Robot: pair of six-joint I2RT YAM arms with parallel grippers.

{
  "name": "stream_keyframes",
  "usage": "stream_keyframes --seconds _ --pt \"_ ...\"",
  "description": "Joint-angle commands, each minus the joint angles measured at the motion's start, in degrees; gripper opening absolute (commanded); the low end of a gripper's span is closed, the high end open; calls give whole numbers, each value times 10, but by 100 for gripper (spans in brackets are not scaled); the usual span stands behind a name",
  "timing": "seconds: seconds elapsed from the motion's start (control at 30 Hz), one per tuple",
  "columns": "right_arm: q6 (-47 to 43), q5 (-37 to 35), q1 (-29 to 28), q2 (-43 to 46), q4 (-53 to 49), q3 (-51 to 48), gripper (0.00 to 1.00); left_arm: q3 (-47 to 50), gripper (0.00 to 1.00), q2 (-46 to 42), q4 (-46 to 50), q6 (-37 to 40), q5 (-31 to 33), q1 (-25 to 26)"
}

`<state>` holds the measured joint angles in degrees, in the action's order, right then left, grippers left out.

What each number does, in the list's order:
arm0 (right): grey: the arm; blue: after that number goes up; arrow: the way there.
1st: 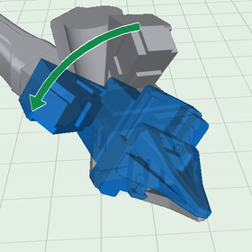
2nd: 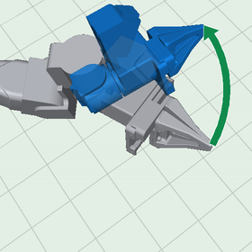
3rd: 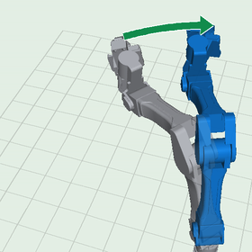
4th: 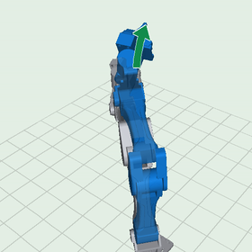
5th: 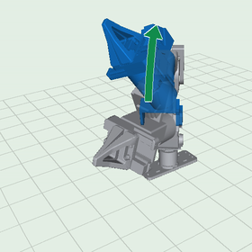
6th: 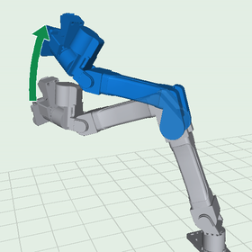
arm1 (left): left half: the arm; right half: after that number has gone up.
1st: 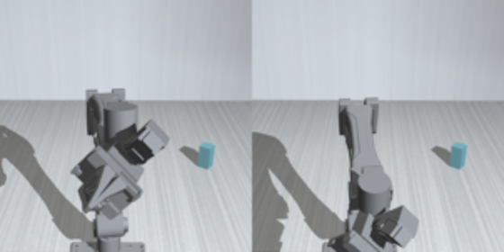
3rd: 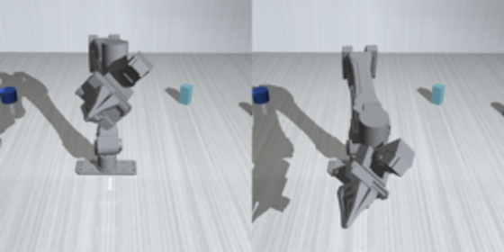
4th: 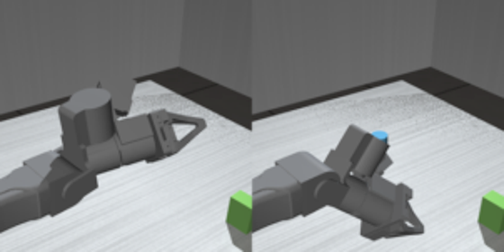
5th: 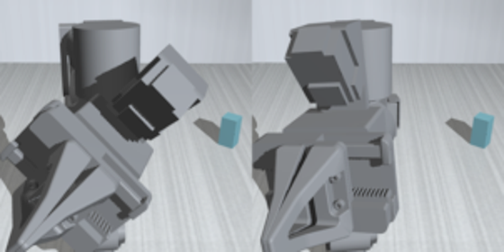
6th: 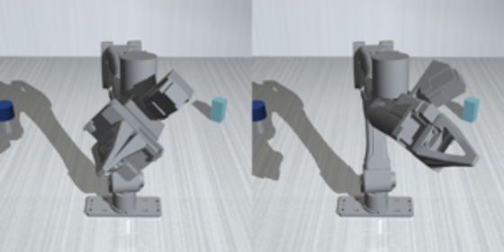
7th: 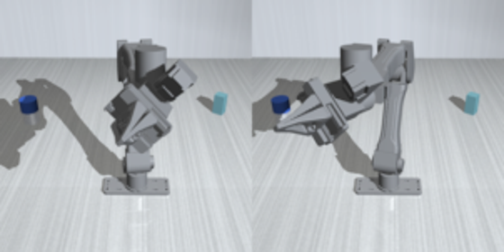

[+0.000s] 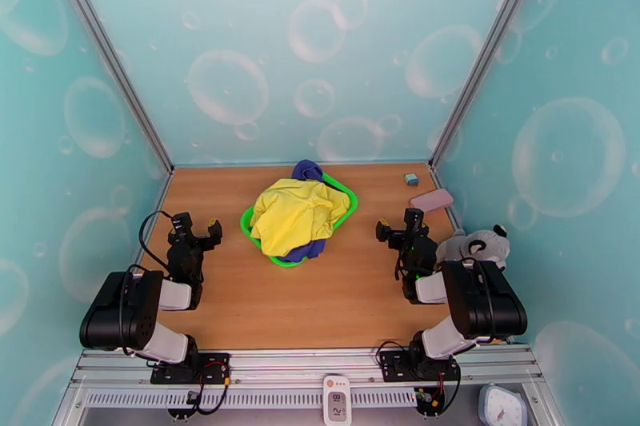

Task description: Fold and stack the trousers

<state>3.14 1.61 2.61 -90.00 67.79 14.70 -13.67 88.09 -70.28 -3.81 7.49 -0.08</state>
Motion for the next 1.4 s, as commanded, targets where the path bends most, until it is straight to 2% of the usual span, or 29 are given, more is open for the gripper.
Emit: stream_keyframes --seconds 0.0,0.9,1.03,1.1,1.13,1.17,1.23,1.37 --pt "-9 -6 -2 6 -4 7 99 -7 99 8 1 10 -4 -2" --pt "-10 -3 -1 7 3 2 99 -8 99 7 2 9 -6 -4" --pt "-10 -30 -9 42 66 -45 99 14 99 -20 -17 -11 44 -4" --pt "-19 -57 -23 100 36 -56 99 15 99 -98 48 -6 71 9" --pt "-23 -79 -36 137 -8 -46 99 0 99 -149 118 -12 98 21" --pt "-24 -97 -51 180 -89 -27 99 -24 99 -192 191 -37 114 26" --pt "-15 -111 -79 244 -230 20 99 -79 99 -248 335 -84 94 34" --pt "31 -144 -156 298 -471 137 99 -226 99 -267 617 -101 80 105"
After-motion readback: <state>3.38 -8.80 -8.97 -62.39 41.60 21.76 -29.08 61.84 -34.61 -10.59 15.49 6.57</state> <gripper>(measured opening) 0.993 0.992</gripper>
